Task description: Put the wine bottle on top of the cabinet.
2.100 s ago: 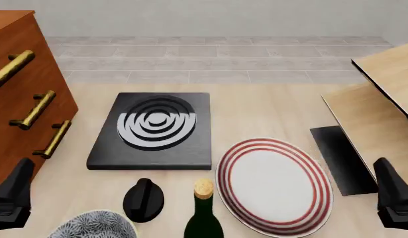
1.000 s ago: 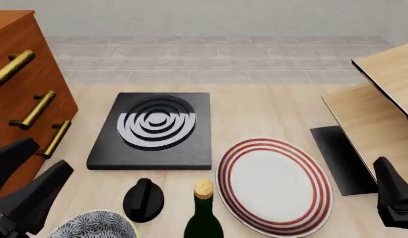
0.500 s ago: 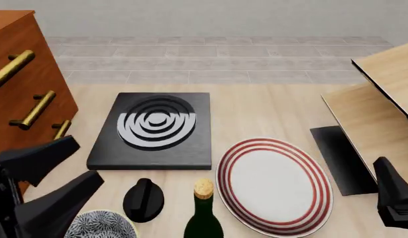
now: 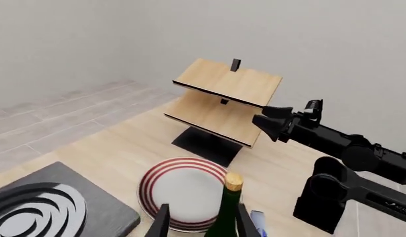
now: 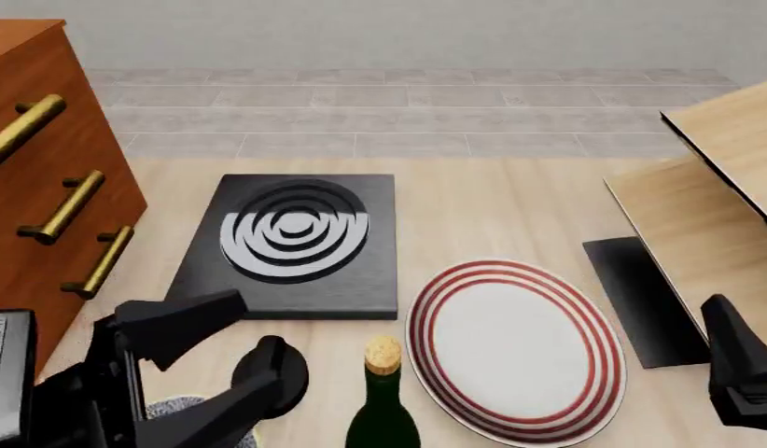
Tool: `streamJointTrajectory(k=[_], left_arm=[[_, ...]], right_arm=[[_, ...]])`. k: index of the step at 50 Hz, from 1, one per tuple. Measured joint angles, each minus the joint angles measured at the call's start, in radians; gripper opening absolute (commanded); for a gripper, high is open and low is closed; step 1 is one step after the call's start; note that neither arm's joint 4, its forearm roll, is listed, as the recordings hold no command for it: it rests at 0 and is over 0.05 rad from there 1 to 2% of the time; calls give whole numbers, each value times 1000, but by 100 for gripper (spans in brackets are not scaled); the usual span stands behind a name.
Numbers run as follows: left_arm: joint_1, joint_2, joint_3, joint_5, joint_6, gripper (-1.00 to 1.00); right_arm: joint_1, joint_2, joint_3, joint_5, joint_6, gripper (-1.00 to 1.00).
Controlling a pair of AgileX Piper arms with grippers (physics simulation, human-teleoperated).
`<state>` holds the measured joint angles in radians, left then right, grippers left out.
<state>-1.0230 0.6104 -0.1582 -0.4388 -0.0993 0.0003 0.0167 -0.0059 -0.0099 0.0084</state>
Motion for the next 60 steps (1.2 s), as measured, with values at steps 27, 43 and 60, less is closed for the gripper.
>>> streamJointTrajectory(k=[27,43,60], left_arm=[[-121,441,24,-362,54,100],[-136,702,8,-553,75,100],[-137,851,-13,-642,85,100]], right_arm=[[0,3,-2,-1,0,100],[0,1,-3,1,0,100],[0,1,-3,2,0,100]])
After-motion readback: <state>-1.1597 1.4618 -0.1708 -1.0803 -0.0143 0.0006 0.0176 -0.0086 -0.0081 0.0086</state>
